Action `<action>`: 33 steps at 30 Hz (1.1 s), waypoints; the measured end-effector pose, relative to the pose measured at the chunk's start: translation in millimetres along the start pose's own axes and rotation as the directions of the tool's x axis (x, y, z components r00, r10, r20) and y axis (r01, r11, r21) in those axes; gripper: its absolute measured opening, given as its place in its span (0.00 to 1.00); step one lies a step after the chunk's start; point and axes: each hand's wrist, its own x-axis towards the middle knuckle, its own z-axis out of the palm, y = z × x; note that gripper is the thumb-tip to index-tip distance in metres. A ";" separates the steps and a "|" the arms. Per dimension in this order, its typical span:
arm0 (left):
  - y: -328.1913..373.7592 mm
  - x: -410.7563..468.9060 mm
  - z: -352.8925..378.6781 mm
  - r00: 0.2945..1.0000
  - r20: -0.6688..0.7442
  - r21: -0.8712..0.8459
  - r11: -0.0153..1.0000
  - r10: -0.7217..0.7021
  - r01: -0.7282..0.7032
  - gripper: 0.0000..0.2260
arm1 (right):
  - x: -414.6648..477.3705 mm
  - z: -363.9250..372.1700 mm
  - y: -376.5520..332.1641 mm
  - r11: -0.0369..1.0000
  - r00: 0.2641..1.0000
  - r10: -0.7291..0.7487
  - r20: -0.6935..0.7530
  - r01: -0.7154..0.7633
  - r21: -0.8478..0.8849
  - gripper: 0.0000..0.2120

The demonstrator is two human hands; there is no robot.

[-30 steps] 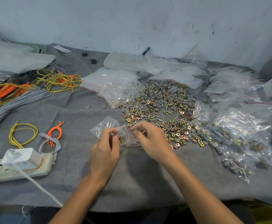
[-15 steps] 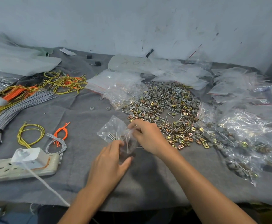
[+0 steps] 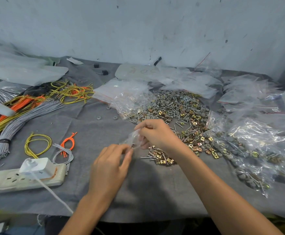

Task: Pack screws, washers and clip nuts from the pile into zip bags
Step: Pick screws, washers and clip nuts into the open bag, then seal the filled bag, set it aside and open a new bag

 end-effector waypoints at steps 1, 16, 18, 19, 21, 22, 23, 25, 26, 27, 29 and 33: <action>2.1 4.1 -4.7 0.999 -0.028 -0.030 0.999 -0.018 0.017 0.03 | -1.6 -2.8 -4.4 1.000 1.000 0.000 0.014 -0.001 0.020 0.09; 36.6 59.4 -70.6 0.983 -0.043 -0.516 0.847 -0.177 0.129 0.02 | -59.8 -56.1 -67.7 0.976 0.976 -0.216 0.015 0.216 0.014 0.16; 42.1 55.6 -73.7 0.988 -0.016 -0.531 0.838 -0.154 0.122 0.02 | -68.9 -60.3 -67.3 0.967 0.967 -0.254 -0.017 0.254 -0.023 0.17; 45.0 52.8 -74.4 0.990 0.006 -0.539 0.834 -0.139 0.120 0.03 | -73.8 -61.7 -65.8 0.962 0.962 -0.271 -0.039 0.269 -0.036 0.18; 51.9 46.7 -74.2 0.994 0.041 -0.536 0.837 -0.103 0.109 0.04 | -84.9 -62.1 -62.1 0.944 0.942 -0.327 -0.077 0.321 -0.081 0.17; 55.3 43.6 -73.6 0.995 0.048 -0.523 0.847 -0.084 0.097 0.04 | -90.5 -60.9 -60.0 0.927 0.928 -0.364 -0.076 0.353 -0.129 0.16; 58.2 40.9 -72.7 0.997 0.052 -0.506 0.859 -0.062 0.080 0.04 | -95.5 -58.8 -57.9 0.907 0.919 -0.391 -0.055 0.375 -0.194 0.13; 63.4 35.8 -71.8 0.997 0.074 -0.482 0.875 -0.006 0.041 0.05 | -105.0 -51.5 -54.6 0.846 0.904 -0.426 0.026 0.408 -0.344 0.10; 65.4 33.2 -72.0 0.996 0.091 -0.481 0.876 0.021 0.025 0.06 | -109.4 -46.3 -53.6 0.811 0.894 -0.443 0.062 0.430 -0.398 0.10; 66.8 30.6 -72.4 0.994 0.103 -0.484 0.875 0.043 0.012 0.07 | -114.0 -41.0 -53.0 0.782 0.883 -0.462 0.081 0.448 -0.433 0.10; 69.2 26.1 -74.4 0.992 0.105 -0.486 0.874 0.065 -0.005 0.08 | -121.1 -33.2 -52.6 0.733 0.853 -0.517 0.074 0.486 -0.476 0.08; 75.4 20.8 -80.1 0.993 0.100 -0.512 0.859 0.058 0.001 0.08 | -130.2 -32.1 -53.8 0.672 0.810 -0.585 0.036 0.509 -0.537 0.06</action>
